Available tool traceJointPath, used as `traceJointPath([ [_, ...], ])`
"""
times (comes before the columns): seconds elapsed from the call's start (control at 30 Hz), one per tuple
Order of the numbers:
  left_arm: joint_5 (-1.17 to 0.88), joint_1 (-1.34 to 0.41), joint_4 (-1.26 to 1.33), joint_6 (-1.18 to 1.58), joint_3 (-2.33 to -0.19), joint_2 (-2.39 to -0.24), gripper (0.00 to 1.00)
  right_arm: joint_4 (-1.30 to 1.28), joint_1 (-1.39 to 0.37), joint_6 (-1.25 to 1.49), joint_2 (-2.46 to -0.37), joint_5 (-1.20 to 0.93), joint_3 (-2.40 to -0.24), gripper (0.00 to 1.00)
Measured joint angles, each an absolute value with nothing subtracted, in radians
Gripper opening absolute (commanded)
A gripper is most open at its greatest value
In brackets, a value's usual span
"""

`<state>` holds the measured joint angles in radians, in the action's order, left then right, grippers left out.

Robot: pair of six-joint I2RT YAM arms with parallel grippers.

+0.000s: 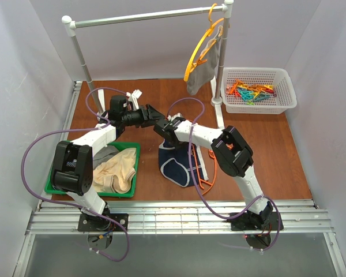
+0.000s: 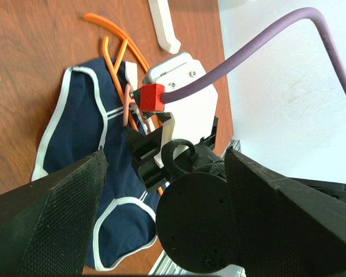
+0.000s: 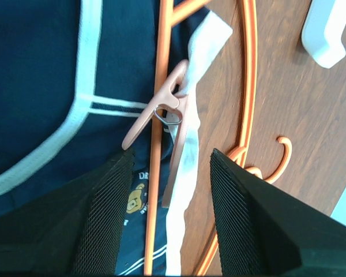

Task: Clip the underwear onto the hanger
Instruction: Pick up the clamp from the hanger.

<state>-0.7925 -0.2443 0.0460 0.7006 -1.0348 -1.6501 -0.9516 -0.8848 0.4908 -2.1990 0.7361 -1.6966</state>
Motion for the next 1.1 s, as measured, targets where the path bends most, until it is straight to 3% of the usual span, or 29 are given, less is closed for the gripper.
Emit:
traceJointPath([
  [1.1,-0.76,-0.218,0.117,0.746,-1.02,-1.647,0.74,-1.03,-0.887,0.486,-2.266,0.727,-1.843,0.59],
])
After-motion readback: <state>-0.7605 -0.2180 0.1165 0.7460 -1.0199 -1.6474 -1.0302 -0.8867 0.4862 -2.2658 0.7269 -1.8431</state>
